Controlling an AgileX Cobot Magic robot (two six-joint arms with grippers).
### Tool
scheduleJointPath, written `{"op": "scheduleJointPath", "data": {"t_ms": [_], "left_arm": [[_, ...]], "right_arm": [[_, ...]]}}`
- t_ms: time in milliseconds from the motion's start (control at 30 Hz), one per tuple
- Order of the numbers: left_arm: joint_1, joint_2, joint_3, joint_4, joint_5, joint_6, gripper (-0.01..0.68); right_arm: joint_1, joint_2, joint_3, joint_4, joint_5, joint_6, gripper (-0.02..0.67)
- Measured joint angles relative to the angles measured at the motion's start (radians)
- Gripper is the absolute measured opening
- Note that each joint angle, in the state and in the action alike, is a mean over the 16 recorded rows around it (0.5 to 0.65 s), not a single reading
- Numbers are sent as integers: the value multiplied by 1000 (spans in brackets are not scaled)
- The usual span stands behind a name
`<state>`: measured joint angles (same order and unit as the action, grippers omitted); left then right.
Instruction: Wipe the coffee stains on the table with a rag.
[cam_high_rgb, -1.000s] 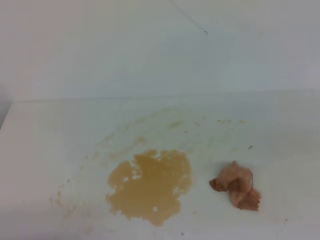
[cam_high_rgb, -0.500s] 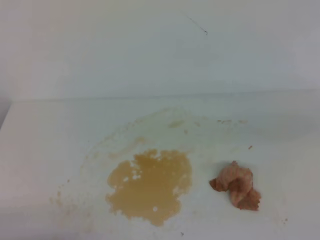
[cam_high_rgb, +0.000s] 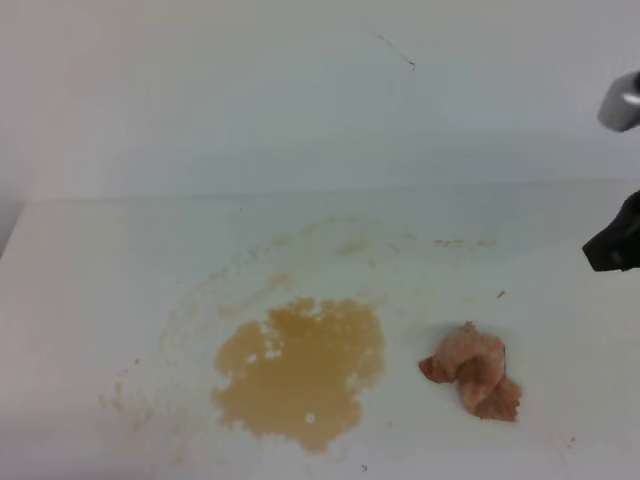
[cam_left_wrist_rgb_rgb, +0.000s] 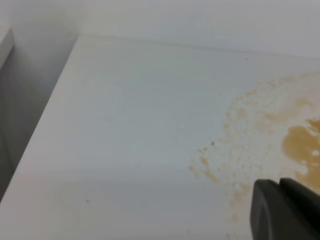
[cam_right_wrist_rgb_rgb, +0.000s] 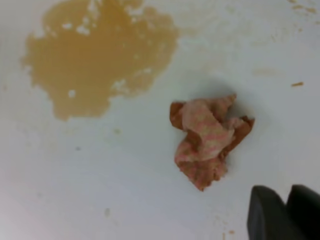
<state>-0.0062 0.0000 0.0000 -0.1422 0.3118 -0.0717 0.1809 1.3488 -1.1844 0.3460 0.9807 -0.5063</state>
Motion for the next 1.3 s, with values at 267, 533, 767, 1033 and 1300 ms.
{"op": "scheduleJointPath", "data": {"t_ms": [267, 533, 767, 1033, 1300], "left_arm": [[0, 0, 0, 0, 0, 0, -3], [0, 0, 0, 0, 0, 0, -3], [0, 0, 0, 0, 0, 0, -3], [0, 0, 0, 0, 0, 0, -3], [0, 0, 0, 0, 0, 0, -3]], "right_arm": [[95, 96, -38, -138, -48, 139, 100], [113, 193, -42, -133, -125, 205, 187], [113, 300, -42, -75, -180, 203, 299], [127, 414, -42, -25, -231, 159, 370], [176, 495, -42, -37, -276, 93, 422]]}}
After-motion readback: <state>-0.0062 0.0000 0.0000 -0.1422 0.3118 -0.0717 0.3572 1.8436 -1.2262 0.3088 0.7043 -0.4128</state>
